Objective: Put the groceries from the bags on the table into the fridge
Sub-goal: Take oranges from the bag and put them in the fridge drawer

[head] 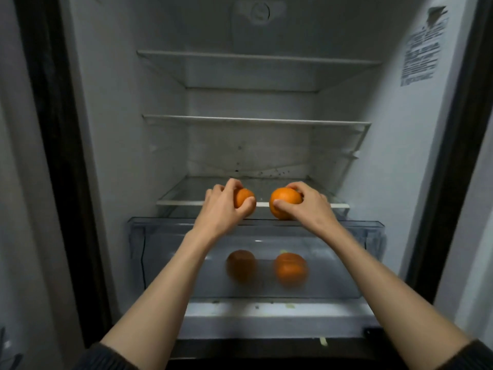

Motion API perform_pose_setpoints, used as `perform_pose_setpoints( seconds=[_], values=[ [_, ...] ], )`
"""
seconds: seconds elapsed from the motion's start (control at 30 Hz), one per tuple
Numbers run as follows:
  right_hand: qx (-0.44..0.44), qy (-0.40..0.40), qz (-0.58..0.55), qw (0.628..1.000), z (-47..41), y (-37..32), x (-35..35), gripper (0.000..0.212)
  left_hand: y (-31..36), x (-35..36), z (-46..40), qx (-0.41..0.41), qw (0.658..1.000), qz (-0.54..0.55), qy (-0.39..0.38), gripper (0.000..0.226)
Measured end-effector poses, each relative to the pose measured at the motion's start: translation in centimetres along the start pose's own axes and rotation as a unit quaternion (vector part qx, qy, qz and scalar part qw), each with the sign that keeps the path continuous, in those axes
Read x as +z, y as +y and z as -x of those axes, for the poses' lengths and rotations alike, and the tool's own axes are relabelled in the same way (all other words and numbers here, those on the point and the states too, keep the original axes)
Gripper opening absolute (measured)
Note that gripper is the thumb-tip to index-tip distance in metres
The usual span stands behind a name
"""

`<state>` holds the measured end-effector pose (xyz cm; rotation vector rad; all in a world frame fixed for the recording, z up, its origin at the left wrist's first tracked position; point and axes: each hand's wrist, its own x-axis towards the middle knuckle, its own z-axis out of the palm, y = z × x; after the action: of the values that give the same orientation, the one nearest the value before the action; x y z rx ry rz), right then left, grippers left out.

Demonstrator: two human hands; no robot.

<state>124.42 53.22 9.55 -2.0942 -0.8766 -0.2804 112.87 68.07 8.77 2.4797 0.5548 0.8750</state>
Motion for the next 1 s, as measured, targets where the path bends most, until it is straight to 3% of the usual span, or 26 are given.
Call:
perform_pose_setpoints(
  seconds=[0.13, 0.27, 0.4, 0.53, 0.7, 0.87, 1.0],
  values=[
    [-0.011, -0.027, 0.023, 0.999, -0.3, 0.8, 0.6, 0.048, -0.9, 1.6, -0.1, 0.001, 0.996, -0.094, 0.003, 0.044],
    [-0.020, -0.001, 0.035, 0.999, -0.4, 1.4, 1.2, 0.050, -1.2, 1.7, 0.0, 0.010, 0.990, -0.133, 0.038, 0.042],
    [-0.027, 0.012, 0.133, 0.991, -0.4, 1.3, 1.6, 0.053, -0.6, 1.8, 0.0, 0.005, 0.984, -0.176, 0.039, 0.029],
    [0.001, -0.038, 0.218, 0.975, -0.4, 1.1, 1.7, 0.047, -0.1, 2.0, 0.3, -0.004, 0.968, -0.250, 0.009, 0.050],
    [0.007, -0.060, 0.248, 0.967, -0.5, 1.1, 2.0, 0.049, -0.4, 2.3, 1.3, 0.031, 0.959, -0.279, 0.046, 0.052],
    [-0.065, -0.012, 0.232, 0.970, 1.0, 1.5, 1.9, 0.049, -1.9, 2.8, 2.3, 0.121, 0.957, -0.244, 0.104, 0.054],
    [-0.147, 0.052, 0.195, 0.968, 2.6, 1.4, 3.1, 0.041, -2.8, 2.5, 4.5, 0.148, 0.957, -0.231, 0.095, 0.048]
  ],
)
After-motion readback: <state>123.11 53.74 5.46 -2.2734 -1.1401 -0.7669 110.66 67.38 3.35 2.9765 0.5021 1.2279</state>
